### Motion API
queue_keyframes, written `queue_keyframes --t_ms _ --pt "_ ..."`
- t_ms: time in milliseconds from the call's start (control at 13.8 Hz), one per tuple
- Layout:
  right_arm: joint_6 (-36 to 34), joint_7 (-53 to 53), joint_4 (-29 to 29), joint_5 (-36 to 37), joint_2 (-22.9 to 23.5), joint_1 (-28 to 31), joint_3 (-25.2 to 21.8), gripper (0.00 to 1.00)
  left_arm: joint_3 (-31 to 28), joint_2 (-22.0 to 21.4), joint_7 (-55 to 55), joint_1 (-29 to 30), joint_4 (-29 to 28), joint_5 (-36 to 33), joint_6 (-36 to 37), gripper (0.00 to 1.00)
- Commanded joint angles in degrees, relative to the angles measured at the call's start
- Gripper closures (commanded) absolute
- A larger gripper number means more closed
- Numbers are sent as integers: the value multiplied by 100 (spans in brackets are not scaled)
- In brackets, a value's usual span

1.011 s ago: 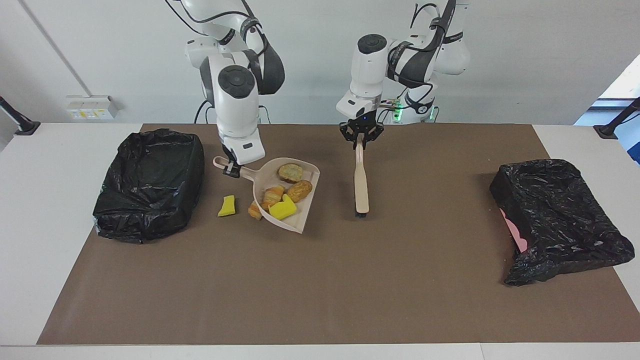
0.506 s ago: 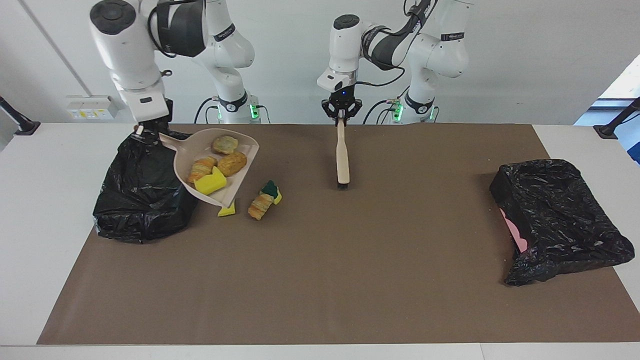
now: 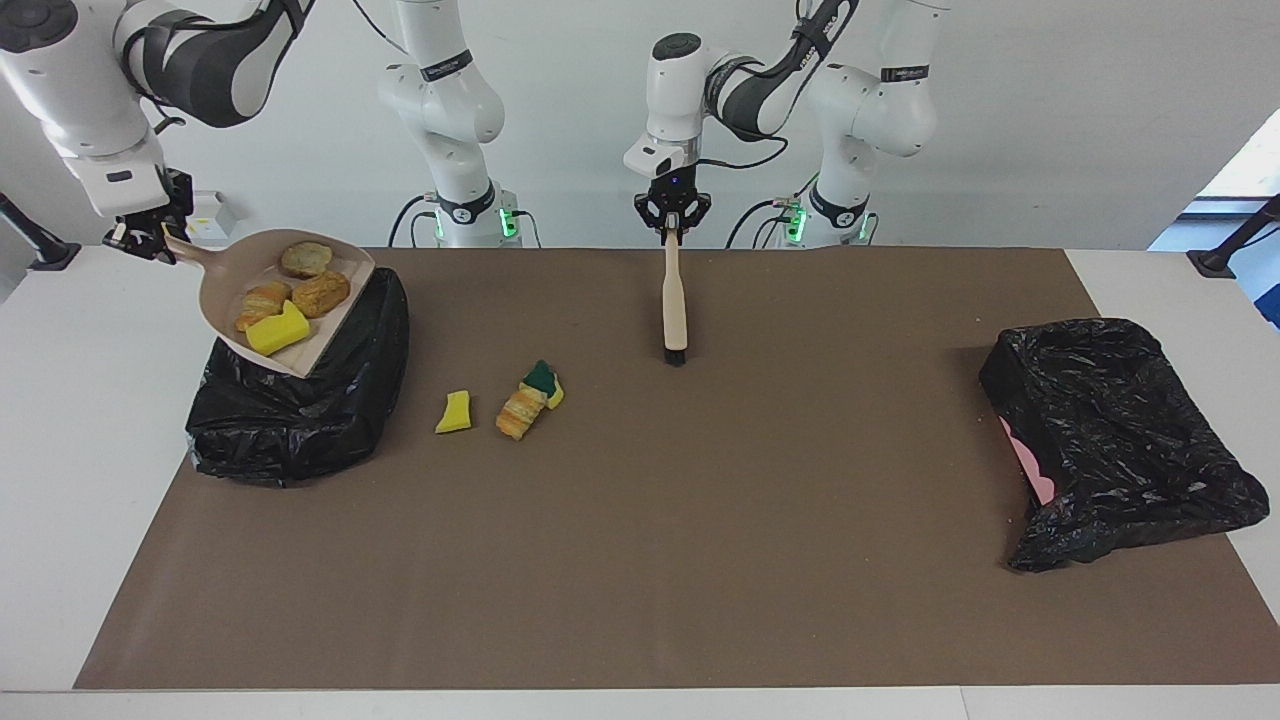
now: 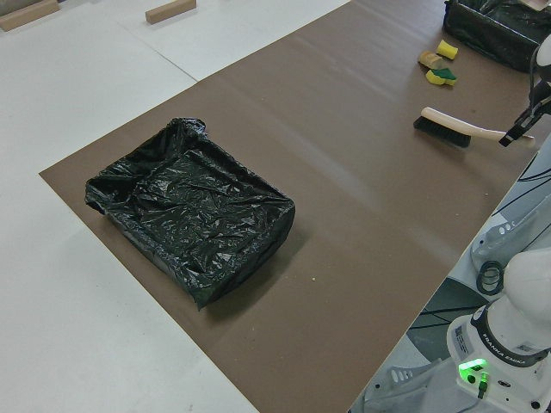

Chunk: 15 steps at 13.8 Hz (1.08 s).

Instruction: Sweep and dump trash in bin

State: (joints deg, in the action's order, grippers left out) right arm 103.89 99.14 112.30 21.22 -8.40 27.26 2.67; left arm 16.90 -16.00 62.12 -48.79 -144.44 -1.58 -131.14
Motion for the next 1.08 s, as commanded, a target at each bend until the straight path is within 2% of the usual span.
queue_keyframes --t_ms 0,144,361,433,506,578,650,722,794,1011 --pt "404 237 652 628 -373 60 111 100 -64 96 72 -61 -111 78 -166 100" --pt "683 237 757 1066 -399 7 111 100 -64 263 28 -43 -102 438 -192 100" --pt "896 -183 1004 1621 -523 -397 111 100 -64 316 -86 -8 -102 492 -201 100" --pt "940 -245 1030 1736 -531 -502 120 100 -64 316 -226 -8 -102 614 -192 97" --pt "940 -429 1118 1954 -558 -598 120 100 -73 325 -288 10 -102 711 -192 89" --pt "984 -709 1301 2296 -636 -608 120 100 -73 369 -358 88 -93 721 -192 71" --pt "1080 -868 1442 2569 -707 -660 129 100 -73 395 -550 237 -75 721 -166 49" --pt "1081 -887 1461 2676 -716 -783 120 100 -81 422 -700 264 -49 721 -140 15" --pt "1046 -896 1461 2808 -716 -854 120 100 -90 491 -841 300 47 712 -122 0" --pt "985 -896 1426 3141 -742 -863 190 100 -90 860 -1657 1010 923 694 393 0"
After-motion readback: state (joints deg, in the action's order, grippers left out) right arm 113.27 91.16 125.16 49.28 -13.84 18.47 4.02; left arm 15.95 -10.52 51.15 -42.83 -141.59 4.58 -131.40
